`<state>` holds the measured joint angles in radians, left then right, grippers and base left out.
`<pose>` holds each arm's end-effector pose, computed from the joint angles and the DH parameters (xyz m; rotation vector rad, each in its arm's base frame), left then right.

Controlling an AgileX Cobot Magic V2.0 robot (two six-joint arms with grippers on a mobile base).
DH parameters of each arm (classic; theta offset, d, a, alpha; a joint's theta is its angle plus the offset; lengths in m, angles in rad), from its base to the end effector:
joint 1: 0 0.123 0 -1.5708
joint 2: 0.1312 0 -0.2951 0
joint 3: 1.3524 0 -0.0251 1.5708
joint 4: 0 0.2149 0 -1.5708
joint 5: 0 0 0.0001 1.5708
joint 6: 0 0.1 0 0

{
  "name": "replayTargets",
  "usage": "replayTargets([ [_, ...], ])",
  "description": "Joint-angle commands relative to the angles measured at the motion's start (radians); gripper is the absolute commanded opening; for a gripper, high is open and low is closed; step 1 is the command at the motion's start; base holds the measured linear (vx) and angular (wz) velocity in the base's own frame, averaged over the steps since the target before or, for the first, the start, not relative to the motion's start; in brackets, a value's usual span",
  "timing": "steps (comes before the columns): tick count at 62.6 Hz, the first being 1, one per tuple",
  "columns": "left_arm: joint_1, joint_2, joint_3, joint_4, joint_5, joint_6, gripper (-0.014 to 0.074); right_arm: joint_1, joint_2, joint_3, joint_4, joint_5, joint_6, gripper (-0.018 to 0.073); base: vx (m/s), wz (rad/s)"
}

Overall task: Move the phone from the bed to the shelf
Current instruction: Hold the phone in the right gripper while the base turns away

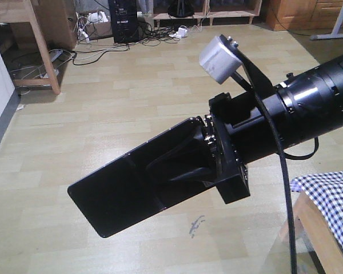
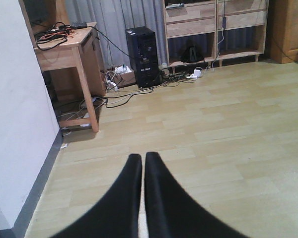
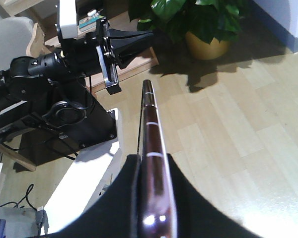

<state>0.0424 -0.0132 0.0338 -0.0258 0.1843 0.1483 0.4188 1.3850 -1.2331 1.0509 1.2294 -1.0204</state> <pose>0.0190 0.0003 0.1852 0.0716 1.6883 0.1200 0.1771 0.1684 0.3799 -1.3239 1.9266 1.1756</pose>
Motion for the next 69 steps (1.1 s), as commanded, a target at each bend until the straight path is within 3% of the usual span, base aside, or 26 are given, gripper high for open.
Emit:
replayTargets([
  [1,-0.004,-0.013,-0.021,-0.009,-0.072,-0.006,0.0001,-0.002,-0.036,-0.025,0.085,0.050,-0.004,-0.0002,0.25,0.02],
  [69,-0.004,-0.013,-0.021,-0.009,-0.072,-0.006,0.0001,-0.002,-0.038,-0.025,0.085,0.050,-0.004,-0.0002,0.31,-0.03],
])
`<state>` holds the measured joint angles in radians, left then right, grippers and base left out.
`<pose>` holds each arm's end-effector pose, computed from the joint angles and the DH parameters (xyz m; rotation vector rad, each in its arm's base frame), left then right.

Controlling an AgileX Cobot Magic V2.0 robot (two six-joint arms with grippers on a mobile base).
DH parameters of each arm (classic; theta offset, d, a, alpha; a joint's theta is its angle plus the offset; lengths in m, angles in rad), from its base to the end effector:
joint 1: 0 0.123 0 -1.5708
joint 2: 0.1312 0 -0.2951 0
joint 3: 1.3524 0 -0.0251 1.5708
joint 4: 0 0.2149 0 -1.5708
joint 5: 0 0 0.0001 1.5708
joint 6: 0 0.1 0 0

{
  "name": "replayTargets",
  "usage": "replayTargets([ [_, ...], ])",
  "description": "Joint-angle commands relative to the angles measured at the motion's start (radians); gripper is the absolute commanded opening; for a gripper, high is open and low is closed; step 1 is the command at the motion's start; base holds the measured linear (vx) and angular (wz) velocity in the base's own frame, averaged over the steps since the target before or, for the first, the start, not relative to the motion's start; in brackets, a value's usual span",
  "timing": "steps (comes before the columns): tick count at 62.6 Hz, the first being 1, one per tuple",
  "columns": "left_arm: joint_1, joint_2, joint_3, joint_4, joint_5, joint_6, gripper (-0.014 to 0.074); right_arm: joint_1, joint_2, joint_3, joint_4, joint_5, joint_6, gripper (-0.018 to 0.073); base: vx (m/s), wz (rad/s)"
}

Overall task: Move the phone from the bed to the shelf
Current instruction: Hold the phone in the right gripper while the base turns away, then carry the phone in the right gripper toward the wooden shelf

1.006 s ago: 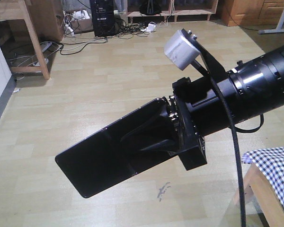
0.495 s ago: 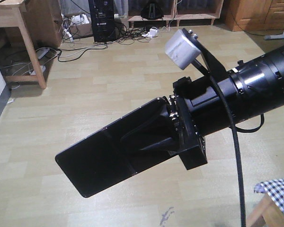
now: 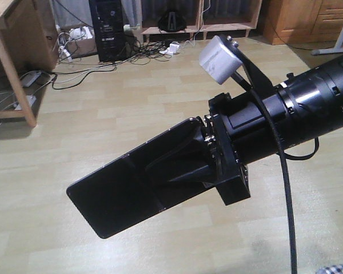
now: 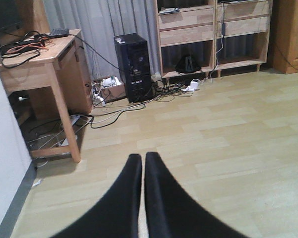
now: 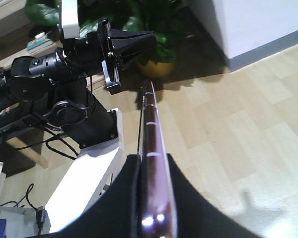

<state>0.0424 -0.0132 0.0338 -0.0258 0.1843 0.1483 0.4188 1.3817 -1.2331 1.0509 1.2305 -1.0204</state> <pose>0.0190 0.0003 0.1852 0.0716 1.6883 0.1200 0.1762 0.1680 0.3807 -1.3253 1.9234 1.1748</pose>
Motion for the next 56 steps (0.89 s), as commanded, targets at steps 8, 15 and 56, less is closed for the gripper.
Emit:
replayTargets([
  [8,-0.004,-0.013,-0.021,-0.009,-0.072,-0.006,0.0001,-0.002,-0.035,-0.025,0.085,0.049,-0.004,-0.0002,0.36,-0.14],
  [15,-0.004,-0.013,-0.021,-0.009,-0.072,-0.006,0.0001,-0.002,-0.035,-0.025,0.085,0.049,-0.004,-0.0002,0.37,-0.16],
  [56,-0.004,-0.013,-0.021,-0.009,-0.072,-0.006,0.0001,-0.002,-0.035,-0.025,0.085,0.049,-0.004,-0.0002,0.38,-0.17],
])
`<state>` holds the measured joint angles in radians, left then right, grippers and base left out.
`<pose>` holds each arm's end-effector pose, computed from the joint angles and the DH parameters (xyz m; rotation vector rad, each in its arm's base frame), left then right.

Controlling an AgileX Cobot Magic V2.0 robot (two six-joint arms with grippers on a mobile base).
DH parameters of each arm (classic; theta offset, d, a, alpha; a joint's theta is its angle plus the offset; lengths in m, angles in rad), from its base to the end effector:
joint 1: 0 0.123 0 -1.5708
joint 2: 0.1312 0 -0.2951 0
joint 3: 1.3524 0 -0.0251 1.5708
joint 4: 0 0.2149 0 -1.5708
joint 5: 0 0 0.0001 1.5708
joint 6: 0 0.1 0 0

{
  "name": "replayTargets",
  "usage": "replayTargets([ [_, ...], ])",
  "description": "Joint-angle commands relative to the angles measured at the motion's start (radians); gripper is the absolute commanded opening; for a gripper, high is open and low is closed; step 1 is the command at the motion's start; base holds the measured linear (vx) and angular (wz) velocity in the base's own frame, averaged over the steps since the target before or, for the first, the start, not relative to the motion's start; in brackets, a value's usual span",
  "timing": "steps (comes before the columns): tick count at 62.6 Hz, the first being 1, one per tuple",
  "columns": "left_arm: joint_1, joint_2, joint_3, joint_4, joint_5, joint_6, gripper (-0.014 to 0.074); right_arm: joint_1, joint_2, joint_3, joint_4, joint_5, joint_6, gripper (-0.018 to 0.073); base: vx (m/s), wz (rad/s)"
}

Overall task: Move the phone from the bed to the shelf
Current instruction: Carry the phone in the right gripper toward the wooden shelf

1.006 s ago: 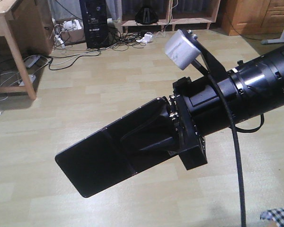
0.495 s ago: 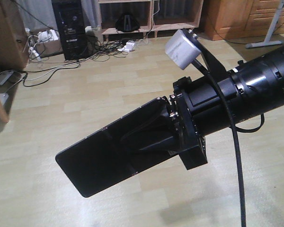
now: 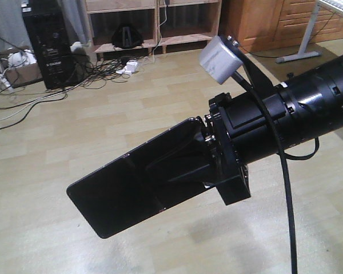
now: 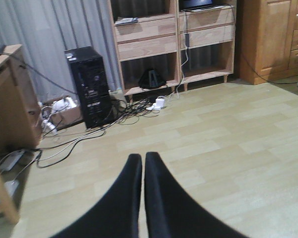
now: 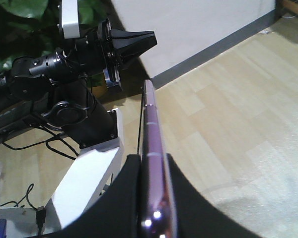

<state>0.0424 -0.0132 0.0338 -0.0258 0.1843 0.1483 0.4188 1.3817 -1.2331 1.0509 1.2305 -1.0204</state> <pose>0.0190 0.0003 0.1852 0.0716 1.6883 0.1200 0.1762 0.1680 0.3807 -1.3253 1.9234 1.1748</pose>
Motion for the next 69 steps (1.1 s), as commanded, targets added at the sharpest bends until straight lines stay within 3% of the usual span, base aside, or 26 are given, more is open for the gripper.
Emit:
replayTargets([
  [1,-0.004,-0.013,-0.021,-0.009,-0.072,-0.006,0.0001,-0.002,-0.035,-0.025,0.085,0.049,-0.004,-0.0002,0.39,-0.17],
  [69,-0.004,-0.013,-0.021,-0.009,-0.072,-0.006,0.0001,-0.002,-0.037,-0.025,0.085,0.049,-0.004,-0.0002,0.42,-0.27],
])
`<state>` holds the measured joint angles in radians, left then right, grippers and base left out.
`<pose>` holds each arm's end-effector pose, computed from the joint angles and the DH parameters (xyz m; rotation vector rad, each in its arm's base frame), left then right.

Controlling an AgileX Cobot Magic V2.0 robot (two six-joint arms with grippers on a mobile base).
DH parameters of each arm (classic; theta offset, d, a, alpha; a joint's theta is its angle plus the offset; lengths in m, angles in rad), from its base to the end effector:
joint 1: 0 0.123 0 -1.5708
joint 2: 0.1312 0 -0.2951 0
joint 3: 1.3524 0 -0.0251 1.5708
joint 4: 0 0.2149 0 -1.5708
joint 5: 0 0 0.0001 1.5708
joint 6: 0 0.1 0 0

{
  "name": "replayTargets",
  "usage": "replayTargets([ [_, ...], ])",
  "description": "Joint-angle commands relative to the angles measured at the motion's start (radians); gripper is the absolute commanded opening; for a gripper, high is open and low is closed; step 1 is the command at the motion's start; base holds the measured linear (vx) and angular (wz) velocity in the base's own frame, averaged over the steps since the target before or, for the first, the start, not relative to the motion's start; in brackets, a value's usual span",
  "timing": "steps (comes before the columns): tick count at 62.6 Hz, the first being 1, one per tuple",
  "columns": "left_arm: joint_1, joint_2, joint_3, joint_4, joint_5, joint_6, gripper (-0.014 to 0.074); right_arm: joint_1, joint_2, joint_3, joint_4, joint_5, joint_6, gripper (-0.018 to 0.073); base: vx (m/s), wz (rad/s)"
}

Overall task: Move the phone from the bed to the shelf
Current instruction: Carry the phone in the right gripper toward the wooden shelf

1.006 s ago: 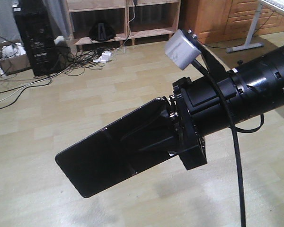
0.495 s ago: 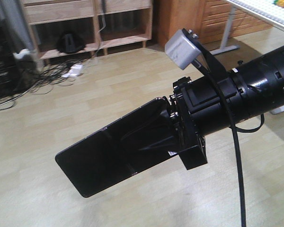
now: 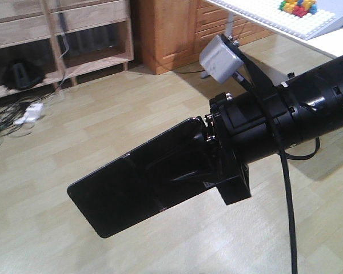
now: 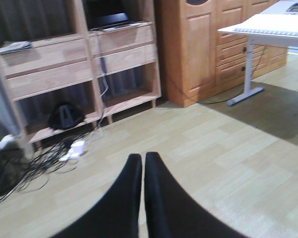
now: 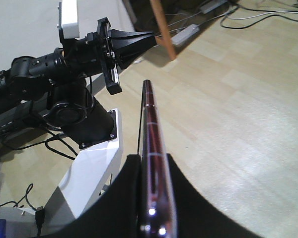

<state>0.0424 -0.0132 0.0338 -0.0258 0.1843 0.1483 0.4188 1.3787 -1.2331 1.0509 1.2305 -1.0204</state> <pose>0.0190 0.0003 0.1852 0.0716 1.6883 0.1200 0.1755 0.1677 0.3814 -1.3256 1.9205 1.1734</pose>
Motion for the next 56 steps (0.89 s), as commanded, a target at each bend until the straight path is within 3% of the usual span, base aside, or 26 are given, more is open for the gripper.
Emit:
replayTargets([
  [1,-0.004,-0.013,-0.021,-0.009,-0.072,-0.006,0.0001,-0.002,-0.034,-0.025,0.085,0.049,-0.004,-0.0002,0.44,-0.27],
  [56,-0.004,-0.013,-0.021,-0.009,-0.072,-0.006,0.0001,-0.002,-0.035,-0.025,0.085,0.049,-0.004,-0.0002,0.46,-0.06],
])
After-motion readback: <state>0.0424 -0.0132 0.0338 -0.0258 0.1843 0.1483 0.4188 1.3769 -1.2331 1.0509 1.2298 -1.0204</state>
